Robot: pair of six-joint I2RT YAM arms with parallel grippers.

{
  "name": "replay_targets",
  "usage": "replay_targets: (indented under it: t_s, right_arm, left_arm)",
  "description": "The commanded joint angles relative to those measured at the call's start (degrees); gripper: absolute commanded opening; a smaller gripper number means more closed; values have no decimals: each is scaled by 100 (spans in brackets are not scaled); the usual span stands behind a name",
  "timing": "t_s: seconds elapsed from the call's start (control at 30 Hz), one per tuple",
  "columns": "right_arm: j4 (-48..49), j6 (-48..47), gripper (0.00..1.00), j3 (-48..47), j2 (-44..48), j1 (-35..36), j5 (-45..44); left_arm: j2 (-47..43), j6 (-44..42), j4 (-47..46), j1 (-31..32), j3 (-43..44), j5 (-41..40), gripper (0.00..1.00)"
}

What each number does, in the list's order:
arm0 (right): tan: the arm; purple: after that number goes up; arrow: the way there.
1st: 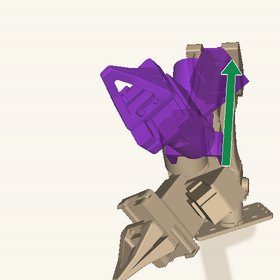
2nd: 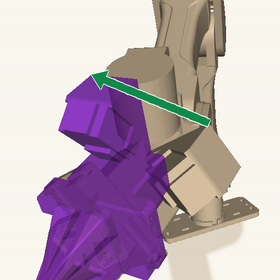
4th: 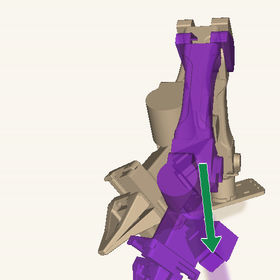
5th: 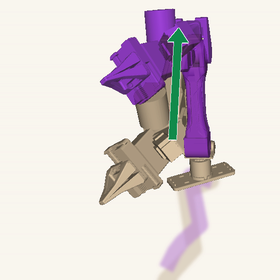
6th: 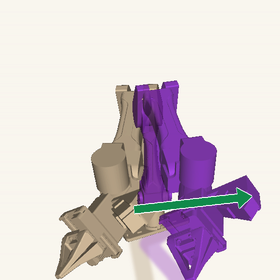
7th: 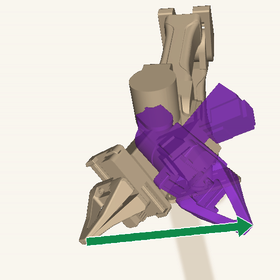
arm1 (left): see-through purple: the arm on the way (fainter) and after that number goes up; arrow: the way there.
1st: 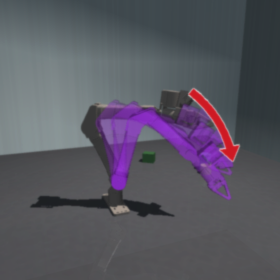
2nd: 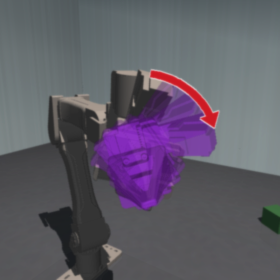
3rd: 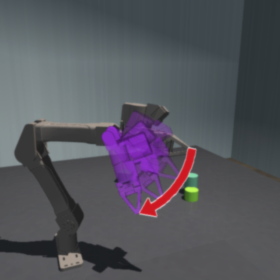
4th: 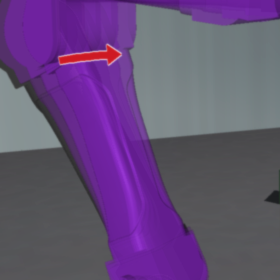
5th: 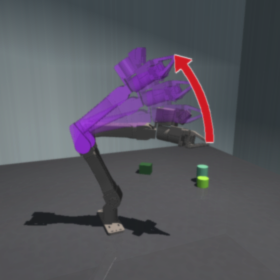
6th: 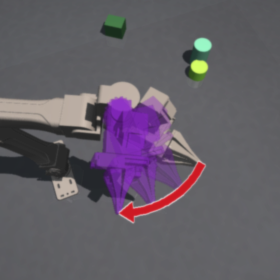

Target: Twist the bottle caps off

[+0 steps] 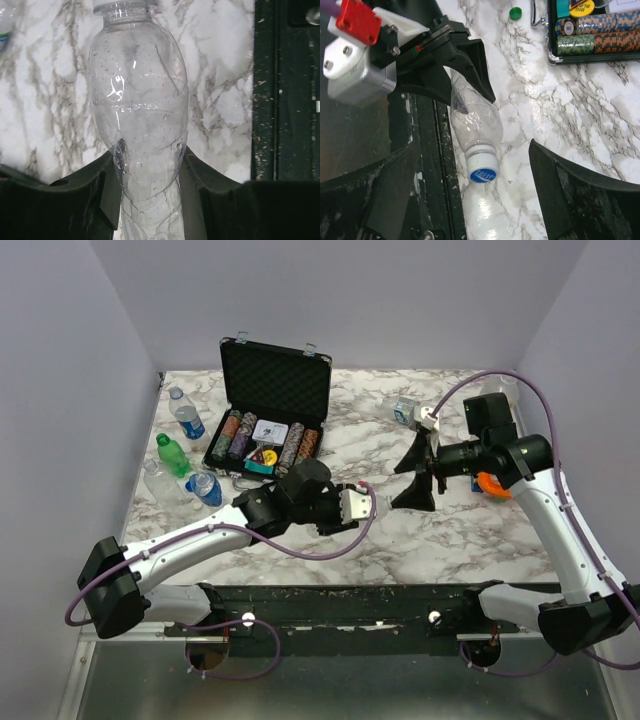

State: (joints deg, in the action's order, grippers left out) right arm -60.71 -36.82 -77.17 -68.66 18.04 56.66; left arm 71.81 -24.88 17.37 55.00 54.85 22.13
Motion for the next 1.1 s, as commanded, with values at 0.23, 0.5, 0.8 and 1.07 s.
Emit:
replay_targets:
  t_s: [0.23, 0.5, 0.8, 1.07]
  right_arm:
    - [2519, 5350, 100, 1018, 460, -187, -1660]
    - [2749, 5624, 95, 1353, 125, -178, -903]
    - [2810, 5431, 61, 1450, 108, -178, -569]
    - [2880, 5159, 38, 1476, 134, -178, -350]
  left_arm:
    - [-387, -254, -945, 476, -405, -2767, 0]
    - [-378, -271, -1007, 494, -431, -2881, 0]
    - [-370, -280, -990, 485, -431, -2890, 0]
    - [-413, -280, -981, 494, -449, -2697, 0]
